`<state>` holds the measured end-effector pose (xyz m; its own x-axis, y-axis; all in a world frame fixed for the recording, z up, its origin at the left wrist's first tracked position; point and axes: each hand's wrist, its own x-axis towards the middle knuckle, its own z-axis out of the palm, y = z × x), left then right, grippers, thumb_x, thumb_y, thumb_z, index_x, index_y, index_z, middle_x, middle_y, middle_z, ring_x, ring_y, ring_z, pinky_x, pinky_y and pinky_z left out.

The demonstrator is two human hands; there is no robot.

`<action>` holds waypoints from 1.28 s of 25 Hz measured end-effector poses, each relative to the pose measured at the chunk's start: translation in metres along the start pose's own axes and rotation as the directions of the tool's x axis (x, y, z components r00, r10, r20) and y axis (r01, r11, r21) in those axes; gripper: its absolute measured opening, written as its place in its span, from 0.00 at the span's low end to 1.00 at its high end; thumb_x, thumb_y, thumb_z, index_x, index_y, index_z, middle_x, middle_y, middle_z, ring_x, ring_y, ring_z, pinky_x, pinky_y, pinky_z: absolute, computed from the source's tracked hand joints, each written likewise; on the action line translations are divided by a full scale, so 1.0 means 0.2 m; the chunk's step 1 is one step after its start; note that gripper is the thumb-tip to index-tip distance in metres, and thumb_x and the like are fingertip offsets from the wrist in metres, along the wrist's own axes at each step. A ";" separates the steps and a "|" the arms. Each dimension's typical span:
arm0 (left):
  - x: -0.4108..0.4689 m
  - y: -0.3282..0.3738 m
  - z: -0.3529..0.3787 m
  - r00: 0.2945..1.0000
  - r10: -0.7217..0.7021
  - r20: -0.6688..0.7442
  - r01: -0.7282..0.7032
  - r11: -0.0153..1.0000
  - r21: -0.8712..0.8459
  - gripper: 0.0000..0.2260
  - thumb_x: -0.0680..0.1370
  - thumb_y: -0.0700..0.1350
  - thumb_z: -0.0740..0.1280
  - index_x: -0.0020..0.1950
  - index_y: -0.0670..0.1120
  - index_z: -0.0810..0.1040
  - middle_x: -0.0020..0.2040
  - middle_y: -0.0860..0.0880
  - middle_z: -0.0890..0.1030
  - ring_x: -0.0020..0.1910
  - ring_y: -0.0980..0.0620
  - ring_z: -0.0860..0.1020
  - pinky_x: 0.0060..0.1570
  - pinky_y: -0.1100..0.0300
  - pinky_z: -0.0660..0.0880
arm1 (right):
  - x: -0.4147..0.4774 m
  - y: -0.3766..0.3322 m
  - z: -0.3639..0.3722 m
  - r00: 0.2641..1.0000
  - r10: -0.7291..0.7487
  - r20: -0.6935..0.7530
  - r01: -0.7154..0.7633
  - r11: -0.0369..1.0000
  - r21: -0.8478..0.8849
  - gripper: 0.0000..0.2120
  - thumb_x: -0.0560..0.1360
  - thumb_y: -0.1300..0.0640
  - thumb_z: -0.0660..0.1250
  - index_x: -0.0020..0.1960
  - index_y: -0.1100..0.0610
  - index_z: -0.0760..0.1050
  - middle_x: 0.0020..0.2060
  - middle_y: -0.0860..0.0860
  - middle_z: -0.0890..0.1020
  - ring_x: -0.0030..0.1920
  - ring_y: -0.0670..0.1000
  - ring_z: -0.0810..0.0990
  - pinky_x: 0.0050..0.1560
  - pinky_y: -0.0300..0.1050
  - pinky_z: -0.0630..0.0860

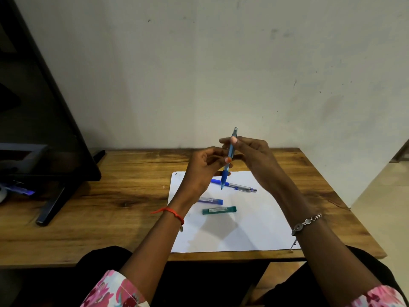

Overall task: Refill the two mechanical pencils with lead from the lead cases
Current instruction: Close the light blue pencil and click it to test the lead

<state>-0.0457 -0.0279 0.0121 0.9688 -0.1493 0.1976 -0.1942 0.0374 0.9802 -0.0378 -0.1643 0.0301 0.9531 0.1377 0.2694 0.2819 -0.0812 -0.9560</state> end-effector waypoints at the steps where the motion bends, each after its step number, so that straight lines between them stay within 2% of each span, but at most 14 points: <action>1: 0.00 0.00 0.00 1.000 -0.002 -0.019 0.001 0.999 -0.044 0.04 0.75 0.37 0.65 0.49 0.43 0.77 0.40 0.52 0.82 0.36 0.58 0.82 0.39 0.63 0.81 | 0.01 -0.01 0.02 1.000 0.003 -0.018 -0.002 1.000 0.015 0.11 0.79 0.56 0.57 0.50 0.56 0.78 0.43 0.52 0.82 0.47 0.50 0.81 0.47 0.41 0.77; 3: 0.00 0.00 0.00 0.999 -0.028 -0.034 0.022 0.984 -0.178 0.05 0.76 0.39 0.64 0.48 0.43 0.79 0.38 0.53 0.84 0.38 0.57 0.83 0.40 0.61 0.81 | 0.03 -0.07 0.05 0.998 0.006 -0.067 0.008 0.977 0.213 0.14 0.80 0.53 0.54 0.44 0.54 0.75 0.37 0.51 0.80 0.42 0.50 0.81 0.43 0.40 0.77; 5: -0.01 -0.02 0.01 0.995 -0.098 0.010 0.096 0.943 -0.320 0.07 0.77 0.42 0.62 0.47 0.43 0.79 0.37 0.52 0.85 0.40 0.55 0.84 0.41 0.59 0.81 | 0.05 -0.15 0.03 0.995 0.070 -0.071 -0.021 0.845 0.535 0.17 0.80 0.48 0.52 0.39 0.54 0.70 0.26 0.49 0.72 0.29 0.49 0.74 0.33 0.40 0.75; 7: -0.03 -0.02 0.03 0.975 -0.200 0.098 0.223 0.869 -0.441 0.11 0.78 0.44 0.60 0.45 0.42 0.80 0.38 0.49 0.85 0.40 0.52 0.84 0.40 0.58 0.82 | 0.06 -0.22 0.01 0.992 0.123 -0.026 -0.072 0.724 0.686 0.23 0.78 0.40 0.51 0.33 0.55 0.65 0.21 0.47 0.63 0.22 0.46 0.62 0.23 0.37 0.62; 8: -0.04 -0.02 0.04 0.958 -0.247 0.143 0.285 0.827 -0.485 0.13 0.79 0.45 0.58 0.45 0.41 0.80 0.38 0.48 0.86 0.40 0.51 0.84 0.40 0.58 0.82 | 0.06 -0.25 -0.01 0.991 0.134 -0.001 -0.095 0.709 0.698 0.26 0.77 0.37 0.50 0.30 0.55 0.63 0.19 0.47 0.60 0.20 0.46 0.58 0.23 0.36 0.56; 10: -0.06 -0.02 0.06 0.929 -0.304 0.212 0.371 0.760 -0.534 0.14 0.79 0.46 0.57 0.45 0.40 0.80 0.39 0.46 0.86 0.40 0.50 0.84 0.40 0.58 0.82 | 0.05 -0.28 -0.03 0.989 0.147 0.033 -0.129 0.709 0.693 0.30 0.74 0.34 0.50 0.25 0.55 0.59 0.17 0.47 0.58 0.19 0.46 0.54 0.24 0.37 0.50; 15: -0.10 -0.03 0.08 0.875 -0.369 0.313 0.484 0.668 -0.565 0.13 0.78 0.45 0.60 0.49 0.38 0.80 0.43 0.43 0.85 0.43 0.49 0.84 0.41 0.57 0.82 | 0.03 -0.36 -0.09 0.989 0.144 -0.026 -0.088 0.729 0.678 0.27 0.74 0.41 0.51 0.22 0.55 0.57 0.15 0.47 0.56 0.18 0.46 0.52 0.23 0.36 0.49; 17: -0.10 -0.03 0.09 0.862 -0.374 0.343 0.507 0.649 -0.568 0.12 0.77 0.44 0.61 0.47 0.38 0.81 0.43 0.43 0.85 0.43 0.48 0.84 0.40 0.56 0.82 | 0.03 -0.37 -0.10 0.989 0.137 -0.047 -0.069 0.729 0.681 0.26 0.74 0.40 0.51 0.23 0.55 0.59 0.15 0.46 0.57 0.18 0.45 0.53 0.23 0.35 0.50; 20: -0.11 -0.02 0.09 0.855 -0.361 0.371 0.517 0.645 -0.563 0.12 0.76 0.42 0.62 0.43 0.39 0.83 0.41 0.43 0.85 0.42 0.49 0.84 0.38 0.56 0.81 | 0.02 -0.37 -0.11 0.988 0.149 -0.036 -0.087 0.739 0.669 0.26 0.74 0.39 0.51 0.25 0.55 0.59 0.15 0.46 0.57 0.18 0.45 0.53 0.23 0.36 0.50; 26: -0.12 -0.01 0.09 0.847 -0.347 0.402 0.523 0.679 -0.515 0.09 0.70 0.43 0.65 0.41 0.40 0.84 0.40 0.44 0.85 0.41 0.49 0.84 0.42 0.55 0.82 | 0.03 -0.36 -0.11 0.985 0.171 0.003 -0.131 0.741 0.659 0.25 0.75 0.41 0.50 0.25 0.55 0.60 0.15 0.46 0.57 0.17 0.45 0.53 0.23 0.34 0.50; 32: -0.13 -0.02 0.09 0.848 -0.337 0.409 0.520 0.679 -0.519 0.09 0.71 0.42 0.65 0.42 0.40 0.84 0.40 0.45 0.85 0.41 0.49 0.84 0.42 0.55 0.82 | 0.02 -0.37 -0.11 0.982 0.187 -0.019 -0.127 0.736 0.665 0.25 0.75 0.41 0.50 0.25 0.55 0.61 0.15 0.46 0.57 0.17 0.44 0.53 0.23 0.34 0.50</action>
<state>-0.0721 -0.0419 0.0040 0.8240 -0.5436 -0.1599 0.4518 0.4602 0.7643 -0.0520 -0.1793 0.1046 0.9910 0.1009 0.0880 0.0134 0.5790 -0.8152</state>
